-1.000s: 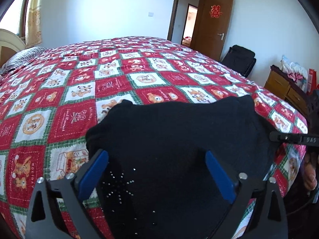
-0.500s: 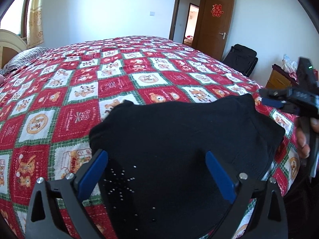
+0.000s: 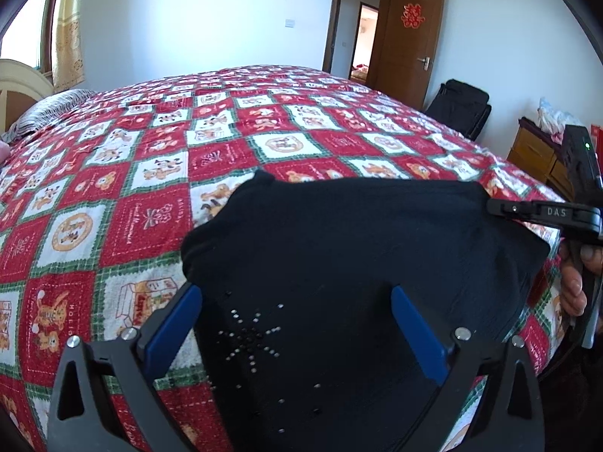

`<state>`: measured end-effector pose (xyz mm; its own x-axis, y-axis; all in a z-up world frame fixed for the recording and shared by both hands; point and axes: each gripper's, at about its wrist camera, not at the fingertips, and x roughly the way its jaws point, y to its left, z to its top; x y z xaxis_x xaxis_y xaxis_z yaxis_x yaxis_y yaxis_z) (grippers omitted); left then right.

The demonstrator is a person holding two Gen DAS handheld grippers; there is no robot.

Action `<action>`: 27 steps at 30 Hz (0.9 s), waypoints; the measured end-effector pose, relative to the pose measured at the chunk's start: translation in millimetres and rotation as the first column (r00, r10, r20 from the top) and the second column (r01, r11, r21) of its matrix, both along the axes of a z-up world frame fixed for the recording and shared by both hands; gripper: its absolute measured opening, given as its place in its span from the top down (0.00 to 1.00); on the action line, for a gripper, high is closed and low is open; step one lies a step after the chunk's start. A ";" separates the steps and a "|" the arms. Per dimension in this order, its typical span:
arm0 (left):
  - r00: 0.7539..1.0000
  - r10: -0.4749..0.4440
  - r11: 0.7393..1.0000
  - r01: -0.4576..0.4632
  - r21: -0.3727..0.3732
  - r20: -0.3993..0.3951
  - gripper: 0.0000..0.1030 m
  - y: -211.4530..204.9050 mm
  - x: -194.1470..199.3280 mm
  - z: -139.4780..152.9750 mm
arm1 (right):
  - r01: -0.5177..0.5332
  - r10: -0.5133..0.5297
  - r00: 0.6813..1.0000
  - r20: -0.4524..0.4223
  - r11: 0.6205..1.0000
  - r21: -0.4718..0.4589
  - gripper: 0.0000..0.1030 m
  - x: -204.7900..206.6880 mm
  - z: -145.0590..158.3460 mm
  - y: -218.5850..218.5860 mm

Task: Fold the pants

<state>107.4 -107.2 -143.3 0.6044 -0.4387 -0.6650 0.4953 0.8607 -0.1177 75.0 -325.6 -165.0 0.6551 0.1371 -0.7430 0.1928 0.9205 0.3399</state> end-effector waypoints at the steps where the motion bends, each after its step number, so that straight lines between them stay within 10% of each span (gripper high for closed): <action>1: 1.000 -0.001 1.000 0.001 0.003 0.002 0.00 -0.1 -0.6 0.0 | -0.002 0.002 1.000 0.002 1.000 0.004 0.91 0.0 -0.4 -0.6; 11: 1.000 0.011 1.000 -0.011 -0.006 -0.012 0.00 3.1 1.9 0.4 | -0.084 0.089 0.972 0.217 0.996 -0.032 0.84 -48.6 54.9 26.4; 18: 1.000 0.011 1.000 -0.011 -0.005 -0.015 0.00 2.7 2.6 0.3 | -0.170 0.171 0.985 0.025 0.984 -0.047 0.67 -41.6 12.2 43.1; 27: 1.000 0.005 1.000 -0.005 -0.008 -0.024 0.00 2.7 2.7 -2.3 | -0.167 0.162 0.985 0.057 0.982 0.086 0.67 -42.6 -2.6 23.3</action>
